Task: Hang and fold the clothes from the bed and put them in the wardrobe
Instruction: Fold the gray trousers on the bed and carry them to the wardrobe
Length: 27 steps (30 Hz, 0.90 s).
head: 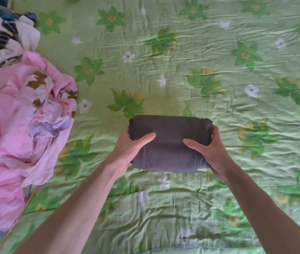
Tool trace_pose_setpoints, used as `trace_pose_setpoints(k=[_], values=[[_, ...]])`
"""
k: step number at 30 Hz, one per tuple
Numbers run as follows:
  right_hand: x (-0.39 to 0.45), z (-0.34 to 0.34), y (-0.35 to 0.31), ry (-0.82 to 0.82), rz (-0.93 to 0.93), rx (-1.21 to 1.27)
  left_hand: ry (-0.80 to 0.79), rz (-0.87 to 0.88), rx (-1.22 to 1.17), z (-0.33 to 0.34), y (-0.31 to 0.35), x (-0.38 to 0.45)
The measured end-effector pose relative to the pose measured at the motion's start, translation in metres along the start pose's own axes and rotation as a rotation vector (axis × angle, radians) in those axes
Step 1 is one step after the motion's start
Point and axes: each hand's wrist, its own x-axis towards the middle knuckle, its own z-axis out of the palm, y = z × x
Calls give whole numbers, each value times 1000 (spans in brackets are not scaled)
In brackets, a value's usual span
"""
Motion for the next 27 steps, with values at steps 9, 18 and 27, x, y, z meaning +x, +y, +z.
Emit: trace_pose_setpoints(k=[9,18,27], values=[[-115,-25,-126,93,-85,61,-222,19,89,-1,123,-112],[-255,-42,-223,223,-179,152,-372,112,169,15,222,-235],[-362,-86,-236,406,-293,236,-549,194,290,75,249,-306]])
